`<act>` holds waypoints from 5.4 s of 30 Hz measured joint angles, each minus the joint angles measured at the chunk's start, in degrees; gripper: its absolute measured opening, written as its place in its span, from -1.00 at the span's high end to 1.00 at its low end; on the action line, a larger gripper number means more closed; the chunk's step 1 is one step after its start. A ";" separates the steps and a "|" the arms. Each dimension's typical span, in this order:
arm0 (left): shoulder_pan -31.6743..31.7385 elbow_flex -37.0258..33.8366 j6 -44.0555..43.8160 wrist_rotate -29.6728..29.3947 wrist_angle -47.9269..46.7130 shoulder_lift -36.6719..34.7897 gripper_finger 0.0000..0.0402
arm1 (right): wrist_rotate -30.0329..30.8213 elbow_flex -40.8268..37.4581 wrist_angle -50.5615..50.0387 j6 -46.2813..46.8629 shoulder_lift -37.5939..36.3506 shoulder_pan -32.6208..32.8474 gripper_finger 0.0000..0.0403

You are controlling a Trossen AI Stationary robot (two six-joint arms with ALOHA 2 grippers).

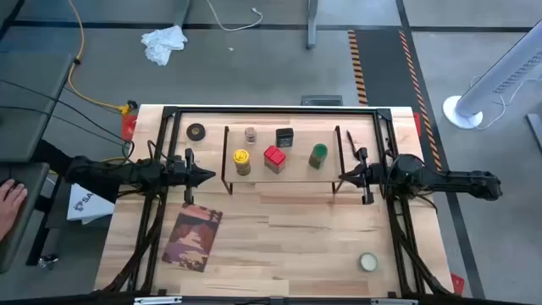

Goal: Shelf spices

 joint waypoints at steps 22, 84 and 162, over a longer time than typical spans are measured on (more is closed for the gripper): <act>-0.01 0.00 -0.01 0.00 -0.01 0.02 0.99 | 0.01 -0.02 0.00 0.00 0.00 -0.01 1.00; 0.00 0.00 -0.01 0.00 -0.01 0.01 0.99 | -0.41 0.22 10.51 6.76 0.02 0.01 1.00; 40.28 54.99 -16.11 8.76 -34.01 53.82 1.00 | 31.08 40.49 -46.83 88.11 45.11 30.80 1.00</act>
